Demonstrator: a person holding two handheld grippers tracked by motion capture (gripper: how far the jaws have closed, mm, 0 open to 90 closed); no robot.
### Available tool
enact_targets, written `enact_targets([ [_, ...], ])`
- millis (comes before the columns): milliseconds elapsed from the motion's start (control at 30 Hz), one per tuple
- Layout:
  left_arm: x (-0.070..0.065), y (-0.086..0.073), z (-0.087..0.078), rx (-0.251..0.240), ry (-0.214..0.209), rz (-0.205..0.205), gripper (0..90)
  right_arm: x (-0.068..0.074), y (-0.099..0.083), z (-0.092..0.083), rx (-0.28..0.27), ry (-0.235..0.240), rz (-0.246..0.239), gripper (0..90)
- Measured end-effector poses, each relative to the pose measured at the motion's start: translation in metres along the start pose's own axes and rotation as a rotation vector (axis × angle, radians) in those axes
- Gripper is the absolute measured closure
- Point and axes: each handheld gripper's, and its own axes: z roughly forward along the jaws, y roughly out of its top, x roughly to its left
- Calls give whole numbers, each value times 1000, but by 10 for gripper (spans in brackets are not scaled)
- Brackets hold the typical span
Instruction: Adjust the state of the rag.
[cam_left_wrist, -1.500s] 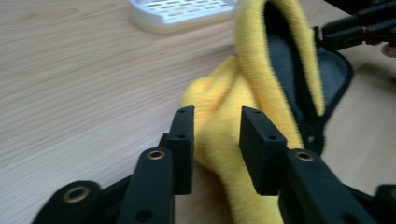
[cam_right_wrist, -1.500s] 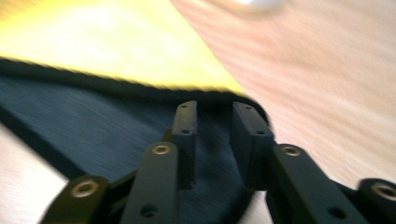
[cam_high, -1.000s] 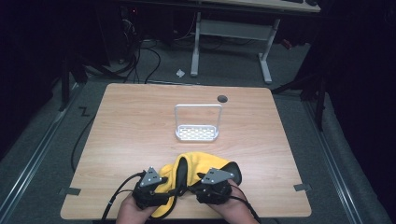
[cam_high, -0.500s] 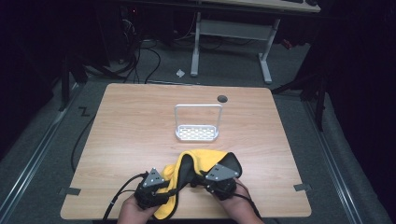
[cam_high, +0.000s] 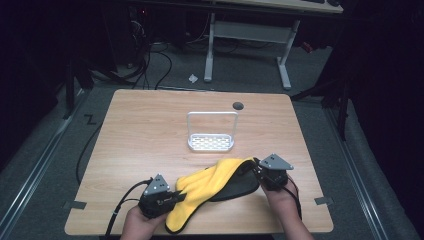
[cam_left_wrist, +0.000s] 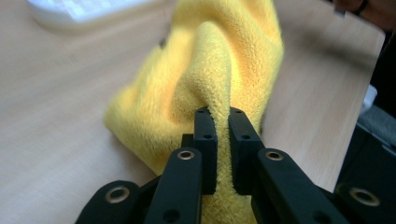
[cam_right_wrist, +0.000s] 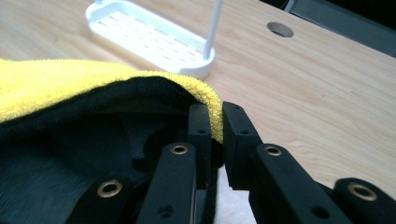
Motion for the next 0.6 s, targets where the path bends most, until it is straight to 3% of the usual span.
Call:
enact_targets([
  [67,6,2,-3,-18,33,-4,817,-4,3,8,19,-12,-7,830],
  [200,26,-9,-8,-57,44,-83,753,-19,-3,41,106,12,35,821],
  [333,36,-19,-14,-70,64,-108,602,-25,-9,58,144,-3,60,821],
  [467,48,-36,-19,-33,98,-148,548,-35,-13,55,151,-36,92,822],
  [600,50,-46,-11,33,89,-140,505,-40,-22,54,164,-42,100,822],
])
